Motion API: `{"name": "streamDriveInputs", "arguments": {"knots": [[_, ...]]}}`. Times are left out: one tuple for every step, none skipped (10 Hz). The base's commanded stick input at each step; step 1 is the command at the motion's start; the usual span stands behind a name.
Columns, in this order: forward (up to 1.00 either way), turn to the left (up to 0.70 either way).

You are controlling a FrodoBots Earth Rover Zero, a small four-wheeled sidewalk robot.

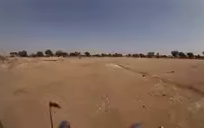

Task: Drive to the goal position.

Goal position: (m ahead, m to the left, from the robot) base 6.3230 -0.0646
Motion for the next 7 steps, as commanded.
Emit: {"name": "streamDriveInputs", "arguments": {"knots": [[0.5,0.0],[0.5,0.0],[0.5,0.0],[0.5,0.0],[0.5,0.0],[0.5,0.0],[0.5,0.0]]}}
